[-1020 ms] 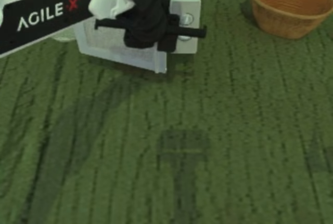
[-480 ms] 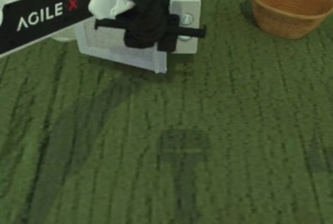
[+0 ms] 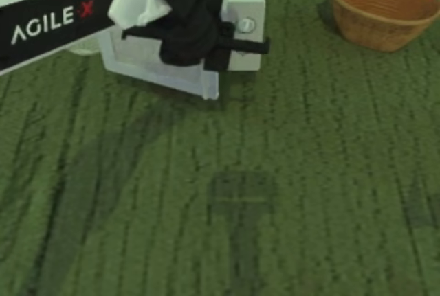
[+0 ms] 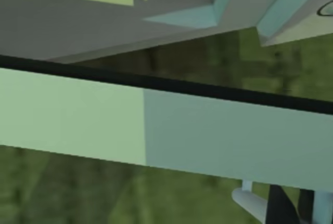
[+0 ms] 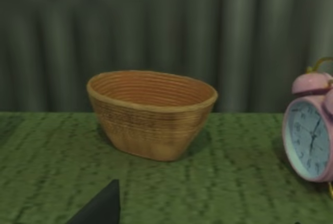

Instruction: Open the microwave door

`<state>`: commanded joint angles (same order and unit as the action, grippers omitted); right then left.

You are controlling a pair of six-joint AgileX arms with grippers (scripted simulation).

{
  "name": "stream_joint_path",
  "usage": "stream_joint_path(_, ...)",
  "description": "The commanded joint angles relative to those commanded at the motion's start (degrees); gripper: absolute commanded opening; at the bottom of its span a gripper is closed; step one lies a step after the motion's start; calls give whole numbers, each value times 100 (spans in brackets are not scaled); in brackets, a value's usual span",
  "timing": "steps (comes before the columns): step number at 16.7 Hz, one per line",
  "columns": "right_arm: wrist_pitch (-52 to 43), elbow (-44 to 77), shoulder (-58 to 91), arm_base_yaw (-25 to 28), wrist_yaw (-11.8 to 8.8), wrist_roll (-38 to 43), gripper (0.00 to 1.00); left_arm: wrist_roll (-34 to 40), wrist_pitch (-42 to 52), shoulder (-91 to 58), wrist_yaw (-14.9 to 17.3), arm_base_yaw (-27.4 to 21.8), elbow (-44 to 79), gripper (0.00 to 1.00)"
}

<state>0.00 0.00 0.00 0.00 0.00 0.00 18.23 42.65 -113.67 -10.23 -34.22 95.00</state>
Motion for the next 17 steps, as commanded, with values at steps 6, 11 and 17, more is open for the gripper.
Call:
stream_joint_path(6, 0, 0, 0, 0, 0, 0, 100, -442, -214, 346, 217, 97, -481, 0)
stream_joint_path(11, 0, 0, 0, 0, 0, 0, 100, -442, -214, 346, 217, 97, -481, 0)
stream_joint_path(17, 0, 0, 0, 0, 0, 0, 100, -442, -214, 346, 217, 97, -481, 0)
